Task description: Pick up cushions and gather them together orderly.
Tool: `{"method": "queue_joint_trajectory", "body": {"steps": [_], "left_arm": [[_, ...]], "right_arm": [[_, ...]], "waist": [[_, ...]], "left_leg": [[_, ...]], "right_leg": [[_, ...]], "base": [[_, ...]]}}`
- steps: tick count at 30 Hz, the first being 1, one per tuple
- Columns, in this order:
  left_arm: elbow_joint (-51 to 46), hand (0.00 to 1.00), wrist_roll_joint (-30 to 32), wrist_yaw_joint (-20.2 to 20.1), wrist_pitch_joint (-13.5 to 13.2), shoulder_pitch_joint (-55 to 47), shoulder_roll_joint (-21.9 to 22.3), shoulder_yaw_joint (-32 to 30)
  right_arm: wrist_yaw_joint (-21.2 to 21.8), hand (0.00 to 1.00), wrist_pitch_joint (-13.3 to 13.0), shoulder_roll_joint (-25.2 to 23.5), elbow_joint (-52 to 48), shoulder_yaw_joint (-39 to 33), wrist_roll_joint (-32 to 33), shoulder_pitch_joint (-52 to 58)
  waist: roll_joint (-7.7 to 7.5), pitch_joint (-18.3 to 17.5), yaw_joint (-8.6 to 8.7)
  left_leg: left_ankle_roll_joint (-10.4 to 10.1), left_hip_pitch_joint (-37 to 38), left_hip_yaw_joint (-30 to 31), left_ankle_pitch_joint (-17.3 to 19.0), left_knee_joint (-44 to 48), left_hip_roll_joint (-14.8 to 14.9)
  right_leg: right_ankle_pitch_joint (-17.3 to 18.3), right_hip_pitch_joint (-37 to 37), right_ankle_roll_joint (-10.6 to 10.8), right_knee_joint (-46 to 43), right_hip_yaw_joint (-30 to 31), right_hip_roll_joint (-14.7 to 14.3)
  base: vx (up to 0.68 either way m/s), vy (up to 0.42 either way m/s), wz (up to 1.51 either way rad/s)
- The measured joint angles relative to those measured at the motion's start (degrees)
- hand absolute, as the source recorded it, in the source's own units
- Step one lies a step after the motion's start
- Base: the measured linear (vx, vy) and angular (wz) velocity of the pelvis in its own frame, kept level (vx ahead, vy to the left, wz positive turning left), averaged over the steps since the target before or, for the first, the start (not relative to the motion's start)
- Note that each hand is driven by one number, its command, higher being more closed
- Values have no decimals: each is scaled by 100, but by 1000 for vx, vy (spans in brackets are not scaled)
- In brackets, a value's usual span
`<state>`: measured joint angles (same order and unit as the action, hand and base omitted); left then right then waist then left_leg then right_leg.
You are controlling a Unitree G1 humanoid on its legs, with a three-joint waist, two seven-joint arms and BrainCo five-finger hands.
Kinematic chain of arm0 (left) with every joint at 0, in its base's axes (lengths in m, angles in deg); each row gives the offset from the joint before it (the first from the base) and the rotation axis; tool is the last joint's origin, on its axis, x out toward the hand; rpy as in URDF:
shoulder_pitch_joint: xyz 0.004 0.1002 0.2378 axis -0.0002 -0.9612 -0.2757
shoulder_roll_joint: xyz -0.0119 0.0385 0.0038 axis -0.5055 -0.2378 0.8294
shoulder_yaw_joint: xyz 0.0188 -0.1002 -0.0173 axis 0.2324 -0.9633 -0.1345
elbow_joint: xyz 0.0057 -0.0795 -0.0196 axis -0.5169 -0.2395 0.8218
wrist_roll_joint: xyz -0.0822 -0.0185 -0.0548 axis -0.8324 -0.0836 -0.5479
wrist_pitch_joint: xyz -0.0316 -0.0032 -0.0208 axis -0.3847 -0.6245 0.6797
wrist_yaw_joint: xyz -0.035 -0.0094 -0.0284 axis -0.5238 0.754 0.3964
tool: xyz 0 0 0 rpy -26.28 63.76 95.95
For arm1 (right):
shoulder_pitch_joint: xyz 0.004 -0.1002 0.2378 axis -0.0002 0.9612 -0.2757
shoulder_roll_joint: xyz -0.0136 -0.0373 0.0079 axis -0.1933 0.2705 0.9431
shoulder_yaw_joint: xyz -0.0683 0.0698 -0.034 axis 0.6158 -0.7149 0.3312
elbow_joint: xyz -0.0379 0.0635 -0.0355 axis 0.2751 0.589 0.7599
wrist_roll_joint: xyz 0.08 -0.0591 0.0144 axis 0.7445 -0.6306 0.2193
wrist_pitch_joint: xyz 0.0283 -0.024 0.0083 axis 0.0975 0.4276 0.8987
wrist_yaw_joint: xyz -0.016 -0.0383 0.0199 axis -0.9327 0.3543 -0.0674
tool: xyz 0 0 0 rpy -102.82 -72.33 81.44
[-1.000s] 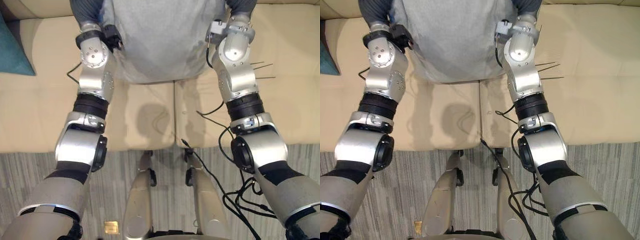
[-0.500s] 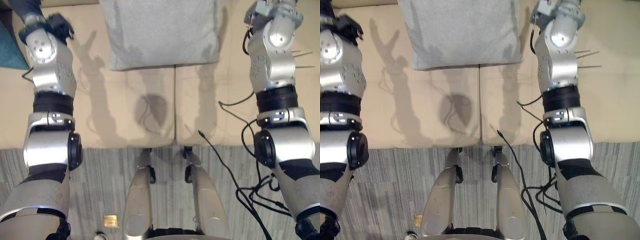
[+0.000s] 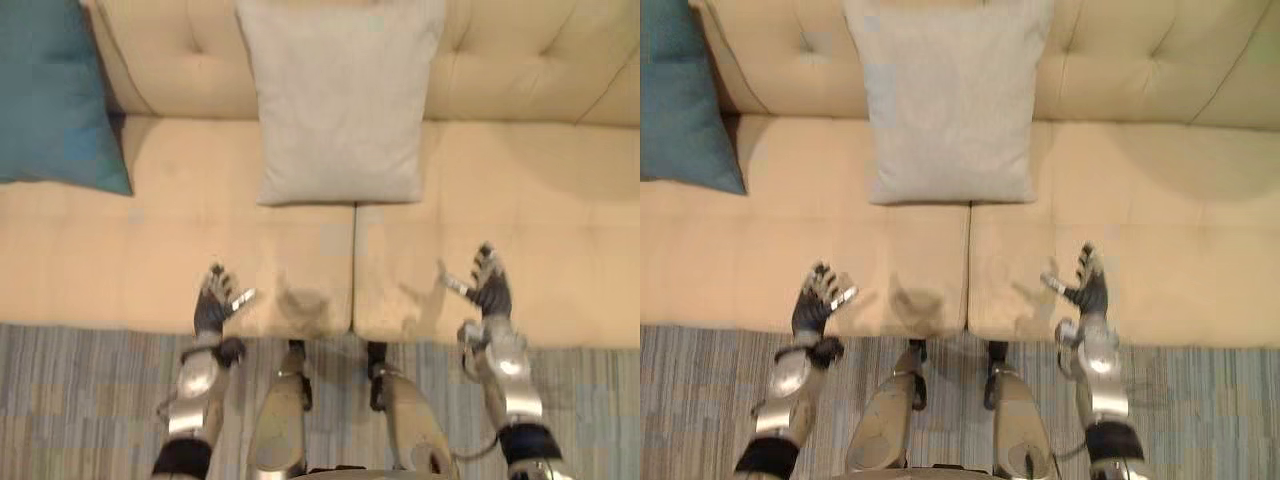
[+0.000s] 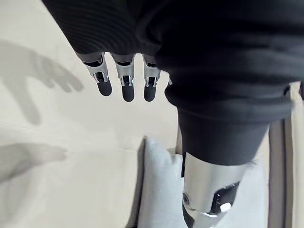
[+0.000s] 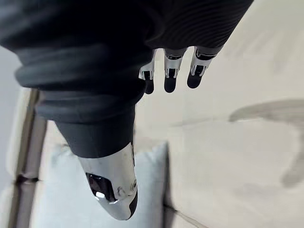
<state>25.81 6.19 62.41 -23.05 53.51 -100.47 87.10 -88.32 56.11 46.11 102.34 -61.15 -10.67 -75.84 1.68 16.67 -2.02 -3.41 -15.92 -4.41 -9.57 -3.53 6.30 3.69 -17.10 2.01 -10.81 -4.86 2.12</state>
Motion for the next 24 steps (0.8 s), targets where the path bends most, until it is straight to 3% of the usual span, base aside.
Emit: {"method": "queue_joint_trajectory", "body": {"steps": [5,12,14,16,17,19,20,21,23,24], "left_arm": [[1096,0,611,-190,79,-467,10,-105],[1758,0,1059,-344,242,-626,71,-252],[1750,0,1058,-342,241,-492,58,-251],[1694,0,1049,-331,244,-250,73,-239],[1577,0,1045,-313,231,-224,112,-259],[1453,0,1043,-286,235,-130,125,-230],[1319,0,1044,-229,244,-177,176,-200],[1254,0,1044,-229,247,-204,183,-192],[1164,0,1053,-222,256,-300,211,-200],[1167,0,1052,-211,263,-310,220,-204]], "right_arm": [[352,0,76,-43,1145,3,-596,604],[572,0,247,-44,1940,6,-814,602],[563,0,304,-74,1933,20,-813,413],[532,0,317,-34,1839,107,-807,265],[531,0,324,-26,1837,142,-797,204],[503,0,388,-107,1819,181,-752,198],[466,0,412,-173,1777,280,-748,372],[465,0,413,-174,1722,391,-748,427],[462,0,400,-178,1546,542,-747,416],[449,0,389,-173,1533,560,-747,378]], "waist": [[-32,-591,40],[-143,-779,91],[-247,-717,65],[-253,-699,46],[-172,-673,8],[-175,-612,-15],[-163,-602,-24],[-262,-656,-58],[-336,-667,-91],[-439,-712,-181]], "left_leg": [[13,600,-42,119,-58,-58],[49,1051,-391,195,-139,-104],[120,681,-634,330,303,-83],[319,-24,-737,559,1187,48],[414,-118,-825,652,1301,240],[483,-138,-775,731,1556,241],[525,-92,-608,812,1755,166],[516,-131,-545,804,1881,112],[425,-394,-443,712,2191,12],[399,-541,-442,581,2209,-41]], "right_leg": [[-39,694,112,316,38,64],[-173,949,208,496,436,75],[-416,704,253,485,667,82],[-739,244,522,330,691,88],[-656,103,594,8,634,47],[296,-254,239,-2342,419,213],[670,-119,396,-3910,520,337],[818,77,592,-4469,681,373],[1039,597,916,-4599,918,383],[1107,834,861,-4094,958,387]], "base": [[92,26,-1],[13,26,-28],[-54,21,-53],[-147,28,-49],[-174,13,-46],[-173,-24,9],[-207,-43,55],[-180,-62,53],[-263,-125,36],[-427,-204,22]]}}
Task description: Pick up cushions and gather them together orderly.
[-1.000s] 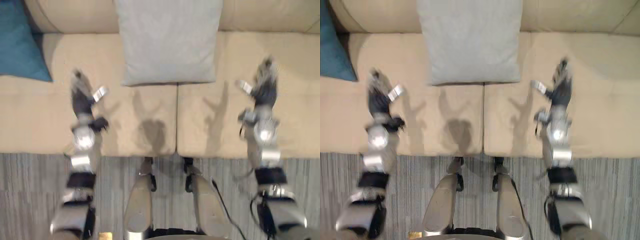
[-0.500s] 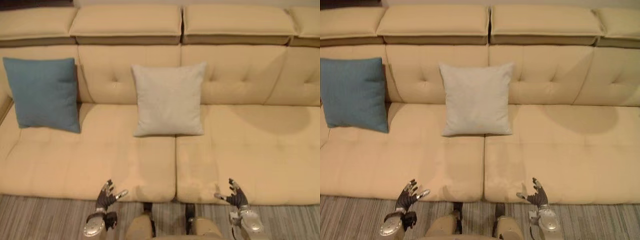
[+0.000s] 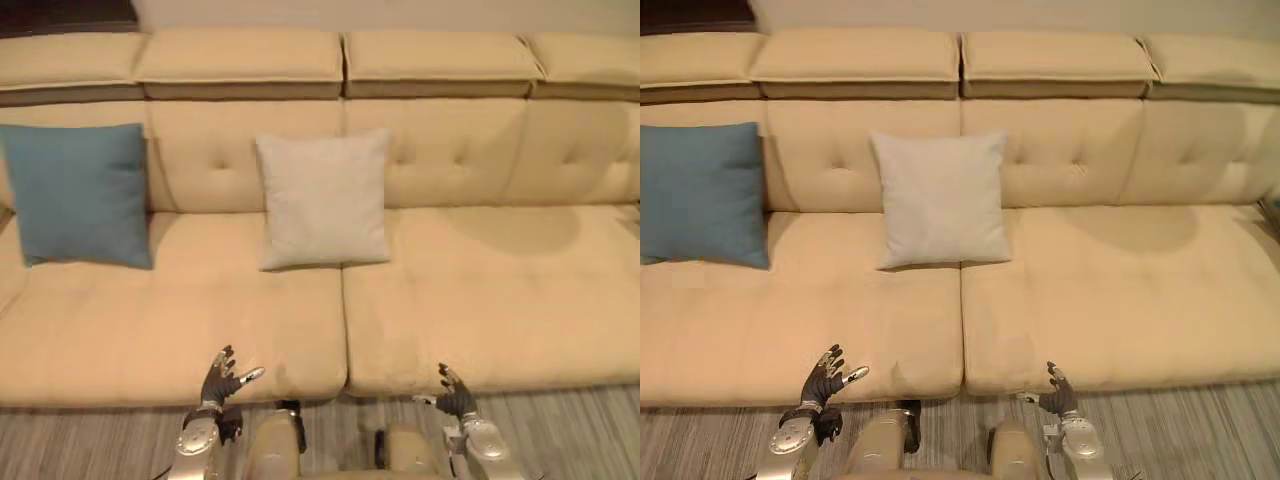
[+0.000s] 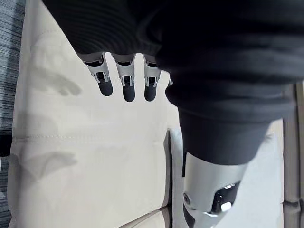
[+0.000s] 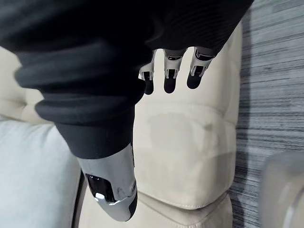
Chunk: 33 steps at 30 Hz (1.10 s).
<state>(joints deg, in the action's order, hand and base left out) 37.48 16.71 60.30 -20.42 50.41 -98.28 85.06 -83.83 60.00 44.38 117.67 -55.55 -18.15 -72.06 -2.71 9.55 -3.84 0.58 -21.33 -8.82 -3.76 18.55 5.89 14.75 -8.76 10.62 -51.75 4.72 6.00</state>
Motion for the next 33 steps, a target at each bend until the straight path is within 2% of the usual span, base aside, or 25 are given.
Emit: {"method": "queue_joint_trajectory", "body": {"steps": [1,2,3,4,5,6,7,8,9,10,11,12,13,16,19,21,22,25,27,28,29,30,31,32,33], "left_arm": [[0,0,-1,22,7,25,11,-6],[-96,0,-2,68,11,22,210,8],[-137,0,-1,99,6,-11,266,28],[-130,0,-6,119,11,-48,343,161],[-107,0,-6,103,12,-122,432,272],[2,0,-4,103,41,-111,496,292],[113,0,7,85,126,-78,500,392],[96,0,46,83,120,-113,476,399],[72,0,56,85,117,-129,468,400],[-16,0,61,86,97,-194,442,395],[-34,0,68,80,93,-222,404,394],[-30,0,88,79,95,-225,389,390],[-17,0,113,87,96,-261,369,371],[19,0,113,95,98,-228,321,378],[19,0,115,97,96,-188,319,402],[20,0,115,95,97,-82,319,422],[21,0,114,95,97,-73,318,422],[15,0,118,88,98,-24,273,461],[-7,0,119,87,100,-12,263,454],[-41,0,118,97,103,13,260,436],[-108,0,124,97,103,56,238,441],[-111,0,144,97,105,92,199,451],[-108,0,172,99,113,236,210,474],[-122,0,182,103,112,306,234,514],[-124,0,188,102,111,304,239,524]], "right_arm": [[-12,0,-10,54,0,-5,0,-43],[-39,0,18,179,4,-19,1,-190],[-65,0,20,214,10,-19,8,-246],[-108,0,36,265,98,-17,8,-405],[-132,0,39,348,115,-53,7,-468],[-139,0,39,364,146,-133,8,-463],[-181,0,57,241,174,-347,16,-369],[-201,0,63,260,141,-424,45,-285],[-198,0,53,254,110,-422,45,-256],[-175,0,47,253,44,-417,43,-223],[-149,0,43,254,42,-418,42,-229],[-137,0,43,261,42,-422,42,-229],[-122,0,49,220,51,-415,40,-182],[-108,0,43,121,48,-385,35,-127],[-130,0,33,153,47,-496,59,-129],[-133,0,34,148,47,-646,189,-133],[-133,0,35,145,48,-666,194,-138],[-143,0,35,142,43,-729,234,-180],[-141,0,29,91,12,-718,246,-272],[-141,0,29,71,-14,-689,263,-369],[-150,0,23,27,-30,-670,275,-523],[-174,0,25,18,-45,-671,280,-589],[-232,0,35,78,-41,-682,286,-644],[-282,0,36,126,-12,-666,286,-627],[-287,0,36,129,20,-651,284,-628]], "waist": [[22,-24,-28],[251,-37,-54],[334,-34,-58],[462,19,-41],[533,92,-33],[586,142,5],[390,150,143],[175,113,165],[165,99,148],[202,75,140],[261,56,135],[321,44,141],[367,48,149],[312,7,160],[361,-64,306],[407,-88,320],[408,-89,322],[409,-89,374],[410,-87,456],[433,-73,447],[453,-51,450],[438,17,466],[483,128,532],[582,161,601],[628,142,598]], "left_leg": [[-30,-163,33,-168,-50,16],[-62,-333,116,-548,-478,156],[-104,-364,154,-596,-746,227],[-375,-379,224,-458,-1211,295],[-591,-349,277,-693,-1447,467],[-574,-360,259,-735,-1336,458],[-378,-408,192,-590,-657,89],[-212,-439,126,-282,362,-110],[-262,-422,119,-72,750,-81],[-333,-274,171,560,1296,34],[-395,36,297,1060,1329,115],[-473,144,375,1163,1208,118],[-467,320,416,1281,838,108],[-483,668,300,1261,216,25],[-430,827,74,1179,-45,-49],[-434,966,-173,1135,-208,-68],[-434,983,-215,1135,-219,-71],[-374,1118,-328,1179,-221,-72],[-363,1157,-590,1320,-98,40],[-367,1161,-880,1427,-5,193],[-314,1230,-1440,1488,-47,454],[-295,1315,-1715,1505,-48,488],[-311,1517,-2131,1554,-64,583],[-359,1784,-2692,1655,-62,738],[-385,1892,-2934,1734,-65,813]], "right_leg": [[467,104,-163,377,-13,-32],[835,111,-400,978,-209,-218],[918,109,-487,1189,-308,-297],[984,134,-619,1698,-463,-456],[992,292,-986,2317,-598,-551],[957,305,-1024,2291,-746,-510],[912,285,-1056,2261,-935,-165],[768,164,-979,2340,-838,58],[686,120,-967,2418,-774,65],[544,32,-986,2565,-659,43],[392,-145,-850,2602,-532,3],[357,-194,-820,2599,-487,-16],[240,-248,-745,2673,-363,-82],[-133,-89,-619,3221,-189,-82],[-402,-44,-512,3537,34,-19],[-685,-45,-441,3852,358,-27],[-710,-45,-443,3882,402,-32],[-1029,-62,-383,4227,948,-143],[-1294,-272,-348,4282,1296,-307],[-1614,-511,-373,4311,1167,-462],[-1935,-682,-659,4503,473,-504],[-1846,-751,-843,4406,-43,-444],[-1633,-861,-1181,4228,-1022,-225],[-1375,-834,-1542,3963,-2517,213],[-1286,-801,-1671,3860,-3080,352]], "base": [[-501,-217,13],[-458,-185,11],[-501,-188,16],[-502,-137,1],[-482,-99,6],[-421,-9,41],[-332,-12,52],[-291,-19,42],[-230,-8,-17],[-167,68,-40],[-153,107,-42],[-153,163,-50],[-136,144,-48],[-125,136,-38],[-82,96,-38],[-47,94,-65],[-30,94,-79],[-6,61,-101],[-13,32,-150],[-66,-23,-249],[-60,-28,-246],[-73,-76,-230],[-45,-37,-206],[-36,-44,-209],[24,-39,-232]]}}
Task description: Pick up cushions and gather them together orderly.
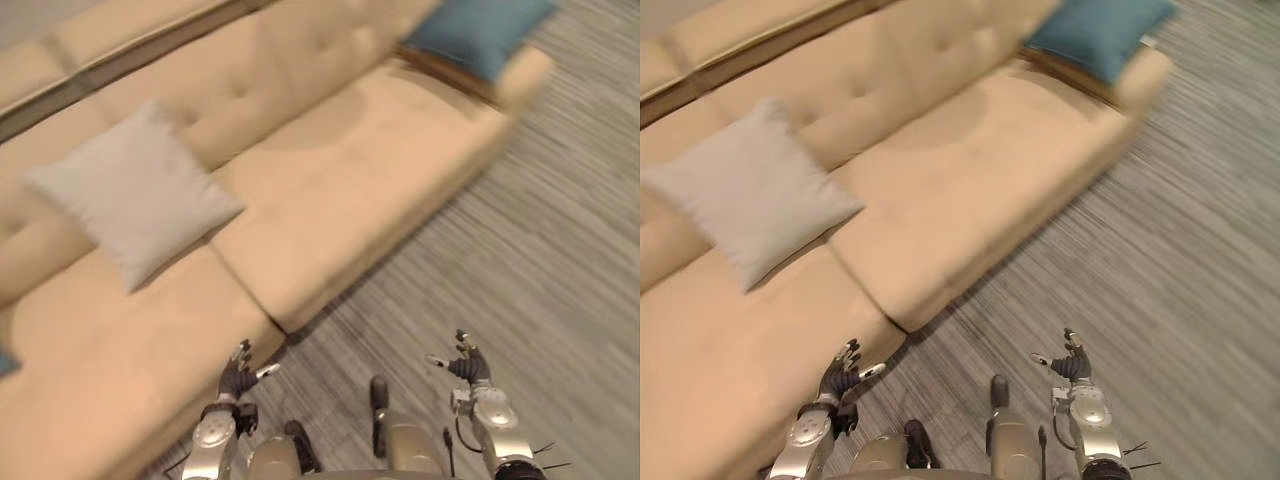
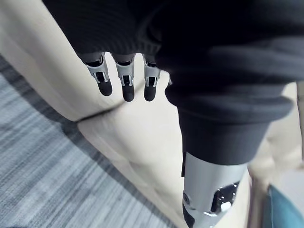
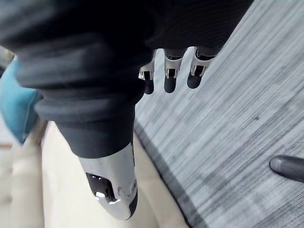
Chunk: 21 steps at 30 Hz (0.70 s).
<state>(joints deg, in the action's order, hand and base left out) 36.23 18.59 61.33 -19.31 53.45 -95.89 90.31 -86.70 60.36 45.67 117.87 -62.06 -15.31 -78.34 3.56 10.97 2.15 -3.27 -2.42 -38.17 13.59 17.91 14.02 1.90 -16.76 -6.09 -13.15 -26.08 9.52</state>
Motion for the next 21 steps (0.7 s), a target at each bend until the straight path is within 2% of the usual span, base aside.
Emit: {"method": "queue_joint_trajectory", "body": {"steps": [1,2,3,4,5,6,7,8,9,10,11,12,13,14,15,16,17,18,19,20,21], "left_arm": [[-1,0,29,-2,-1,-9,-4,4],[1,0,41,-3,4,-5,-32,9],[4,0,42,-4,13,-5,-47,38],[6,0,51,-10,19,6,-81,114],[22,0,55,-10,22,63,-59,117],[34,0,56,-9,39,116,-56,115],[34,0,59,-12,49,208,-27,177],[36,0,70,-10,50,233,19,192],[59,0,80,7,53,224,93,266],[59,0,83,9,53,223,101,298],[52,0,88,14,53,193,126,350],[34,0,86,21,52,169,128,353],[18,0,84,32,46,102,125,355],[11,0,83,37,47,55,121,355],[-9,0,82,39,49,-12,132,354],[-29,0,82,42,49,-59,139,353],[-37,0,82,48,51,-104,160,324],[-32,0,84,90,51,-147,154,317],[-29,0,86,125,54,-185,136,298],[-25,0,85,141,57,-202,90,270],[-17,0,88,141,58,-257,75,258]], "right_arm": [[-6,0,2,-12,68,65,-1,-16],[3,0,0,-50,79,177,-16,-15],[4,0,2,-58,80,215,-26,-8],[14,0,9,-67,85,240,-47,4],[16,0,22,-75,85,277,-64,42],[15,0,21,-77,85,324,-64,76],[4,0,22,-72,95,382,-63,155],[-14,0,23,-75,129,409,-62,185],[-54,0,23,-81,206,508,-63,189],[-79,0,20,-83,257,525,-62,172],[-111,0,22,-82,445,590,-61,131],[-110,0,21,-81,493,602,-60,126],[-109,0,24,-94,580,608,-57,125],[-110,0,24,-110,589,631,-56,113],[-111,0,23,-85,612,680,-50,58],[-113,0,20,-67,671,720,-46,-8],[-115,0,19,-74,803,707,-42,-132],[-131,0,14,-86,900,703,-22,-233],[-133,0,19,-119,965,716,-17,-285],[-130,0,16,-201,989,723,-26,-318],[-124,0,16,-240,1007,718,-29,-273]], "waist": [[46,-7,-33],[27,-13,-76],[27,-17,-78],[91,-17,-73],[125,-20,7],[129,-21,22],[139,-16,9],[153,1,15],[151,60,-28],[129,80,-59],[52,136,-208],[33,158,-259],[0,195,-338],[35,215,-352],[77,225,-429],[76,230,-485],[107,222,-627],[141,205,-760],[93,178,-844],[-98,94,-937],[-272,30,-931]], "left_leg": [[-119,250,-431,75,-39,99],[-279,509,-845,166,-77,125],[-330,572,-910,200,-67,150],[-467,656,-947,328,45,296],[-564,735,-922,337,539,549],[-547,710,-850,325,877,723],[-189,556,-466,142,1830,1125],[520,268,165,-219,2694,1352],[506,-299,1509,-202,3766,1179],[337,-447,1853,-99,3956,999],[61,-919,2751,90,4155,340],[41,-1050,2926,118,4098,160],[40,-1413,3214,155,3807,-145],[53,-1688,3324,162,3490,-337],[4,-1956,3395,133,2745,-599],[-74,-2050,3419,83,2222,-740],[-296,-2078,3466,-108,1235,-922],[-188,-2086,3500,-627,414,-1011],[41,-2053,3507,-873,487,-1032],[425,-2062,3374,-704,754,-1219],[453,-2059,3306,-471,837,-1312]], "right_leg": [[93,73,-129,-167,-907,217],[50,98,-56,-280,-1311,264],[-5,53,38,-295,-1261,209],[100,-92,115,-380,-866,-59],[295,-160,76,-516,-531,-366],[348,-143,52,-539,-437,-475],[410,-53,-18,-571,-184,-734],[510,120,-85,-524,12,-924],[633,438,-135,-490,377,-1080],[679,514,-131,-505,496,-1085],[785,793,-99,-456,900,-1078],[815,893,-64,-415,995,-1076],[858,1122,-11,-268,1182,-1077],[896,1288,38,-150,1269,-1078],[928,1458,93,16,1442,-1074],[951,1529,133,92,1560,-1066],[987,1665,213,243,1716,-1067],[1107,1790,359,317,1869,-1106],[1226,1829,412,270,2012,-1088],[1505,1837,578,72,2140,-898],[1654,1784,776,-242,2146,-774]], "base": [[113,-132,-258],[121,-168,-259],[136,-219,-244],[187,-186,-204],[238,-182,-187],[332,-195,-162],[274,-172,-124],[404,-170,-164],[332,-60,-127],[485,5,-150],[287,41,-100],[368,61,-112],[298,77,-61],[454,131,-68],[389,135,-58],[410,167,-73],[425,193,-75],[435,197,-80],[504,228,-70],[452,191,-41],[631,195,-13]]}}
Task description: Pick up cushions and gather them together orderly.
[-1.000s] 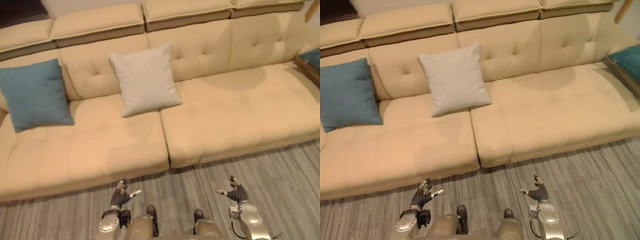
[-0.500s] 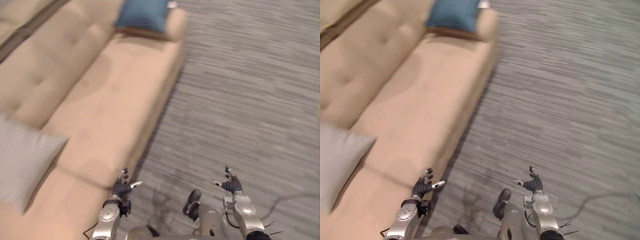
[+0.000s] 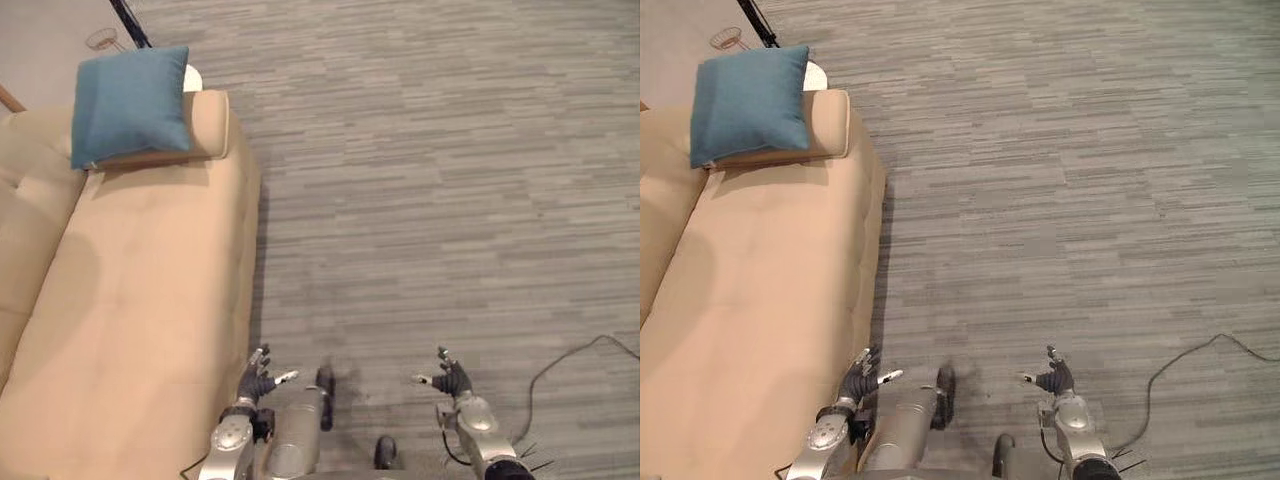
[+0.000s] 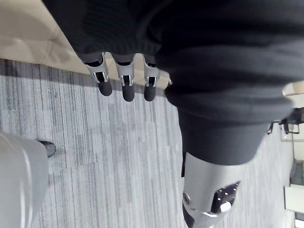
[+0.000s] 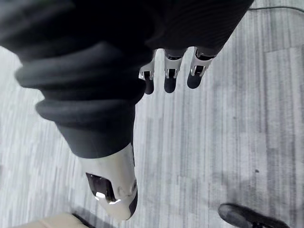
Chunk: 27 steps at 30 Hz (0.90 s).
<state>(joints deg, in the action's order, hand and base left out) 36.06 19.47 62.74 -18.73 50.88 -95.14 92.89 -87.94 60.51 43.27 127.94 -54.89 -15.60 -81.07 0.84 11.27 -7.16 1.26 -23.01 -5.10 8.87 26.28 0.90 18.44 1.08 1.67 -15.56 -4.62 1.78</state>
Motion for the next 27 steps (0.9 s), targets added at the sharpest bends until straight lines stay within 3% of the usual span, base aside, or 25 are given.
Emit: {"method": "queue_joint_trajectory", "body": {"steps": [1,2,3,4,5,8,9,10,11,12,13,14,15,16,17,18,20,21,23,24,25,26,27], "left_arm": [[41,0,-1,8,9,20,26,-35],[87,0,-1,-5,42,-2,37,30],[129,0,-1,-7,50,-15,32,60],[176,0,-8,6,63,-35,14,63],[175,0,-14,21,62,-46,-31,48],[175,0,-69,94,52,88,-125,-135],[215,0,-77,115,51,149,-145,-169],[351,0,-78,120,50,304,-144,-168],[486,0,-75,124,49,463,-126,-169],[522,0,-73,130,49,500,-139,-171],[546,0,-66,145,48,495,-167,-194],[693,0,-46,186,47,439,-228,-212],[781,0,-44,222,51,442,-207,-211],[847,0,-46,259,57,502,-54,-211],[867,0,-47,246,65,505,64,-219],[862,0,-50,239,53,496,243,-271],[856,0,-51,229,52,533,306,-276],[820,0,-61,229,49,508,298,-282],[639,0,-72,228,34,405,267,-367],[568,0,-76,229,24,358,267,-445],[585,0,-76,226,34,345,298,-440],[613,0,-74,216,37,297,352,-431],[645,0,-73,203,42,288,346,-436]], "right_arm": [[10,0,2,-3,30,-85,-34,-41],[12,0,6,-7,108,-163,-43,-69],[15,0,8,-11,161,-181,-47,-71],[28,0,18,-23,173,-181,-55,-60],[39,0,17,-33,172,-178,-70,0],[49,0,13,-27,172,-181,-69,-83],[52,0,13,-17,170,-203,-69,-114],[54,0,16,23,167,-287,-69,-105],[56,0,36,107,173,-291,-69,-60],[53,0,76,104,172,-293,-66,-16],[50,0,109,100,170,-292,-68,20],[46,0,141,86,162,-291,-68,169],[44,0,152,111,161,-293,-68,214],[49,0,190,185,164,-295,-68,184],[43,0,199,228,88,-280,-42,123],[47,0,200,223,-2,-223,-22,80],[17,0,189,232,-26,-243,29,-27],[11,0,159,198,-70,-256,57,-22],[9,0,102,225,-84,-301,136,-20],[8,0,66,258,-139,-428,137,-21],[2,0,52,316,-142,-514,137,-12],[-10,0,48,424,-138,-552,140,20],[-16,0,51,472,-77,-586,138,63]], "waist": [[-117,-19,19],[-138,-9,66],[-143,3,99],[-146,17,176],[-126,13,221],[-48,-33,292],[4,-8,328],[156,43,379],[298,121,471],[259,104,476],[200,94,477],[80,1,499],[169,-16,563],[460,-3,591],[477,-7,625],[495,13,491],[469,131,452],[391,166,363],[239,137,256],[180,159,209],[309,127,189],[550,59,182],[578,77,166]], "left_leg": [[157,94,-75,269,167,-129],[301,373,-123,520,287,-217],[364,611,-117,656,290,-270],[445,1087,-103,812,270,-355],[461,1595,-28,913,122,-393],[428,2390,263,1019,-561,-381],[403,2521,403,1032,-704,-340],[305,2704,594,1083,-845,-191],[137,2935,745,1157,-915,1],[19,3056,841,1165,-944,9],[-95,3195,930,1216,-923,15],[-451,3414,1176,1432,-551,74],[-506,3403,1278,1455,-178,167],[-722,3207,1302,1304,413,401],[-1019,2614,1123,398,1523,455],[-994,2056,796,-699,2618,620],[-424,1424,174,-25,3737,1014],[-369,1115,-84,278,3729,993],[-263,628,-395,470,3006,860],[-273,359,-620,461,2025,795],[-375,281,-781,372,1163,801],[-457,206,-973,-67,-36,828],[140,183,-1089,-483,-190,797]], "right_leg": [[138,-354,269,-1068,40,224],[-98,-707,640,-2338,54,406],[-399,-901,831,-3046,29,524],[-378,-1107,790,-4071,-112,771],[-191,-1321,457,-4614,-438,961],[-1,-2156,145,-4009,-1106,1066],[-4,-2367,144,-3547,-1135,968],[-104,-2544,248,-2499,-1070,706],[-642,-2581,285,-947,-832,364],[-1110,-2570,321,-92,-610,269],[-1552,-2588,332,479,-432,218],[-2593,-2592,59,851,-242,148],[-3129,-2564,-44,514,-303,150],[-2819,-2576,-182,126,-520,-34],[-2416,-2457,-236,-69,-587,-7],[-2247,-2076,-255,106,-570,-35],[-2172,-1206,-365,574,-626,-93],[-2168,-656,-370,891,-640,-7],[-1999,-114,-261,1262,-741,210],[-1773,148,32,1442,-966,335],[-1681,282,157,1528,-1078,313],[-1515,492,286,1579,-1275,229],[-1394,634,378,1567,-1368,220]], "base": [[790,238,7],[805,232,7],[800,252,15],[654,151,21],[652,130,19],[629,57,15],[621,-11,48],[617,-34,70],[630,-43,78],[683,-101,69],[727,-180,83],[931,-290,96],[784,-265,87],[778,-236,61],[720,-210,23],[711,-206,18],[713,-149,12],[602,-79,20],[537,-14,22],[608,38,30],[396,74,47],[508,155,50],[551,178,99]]}}
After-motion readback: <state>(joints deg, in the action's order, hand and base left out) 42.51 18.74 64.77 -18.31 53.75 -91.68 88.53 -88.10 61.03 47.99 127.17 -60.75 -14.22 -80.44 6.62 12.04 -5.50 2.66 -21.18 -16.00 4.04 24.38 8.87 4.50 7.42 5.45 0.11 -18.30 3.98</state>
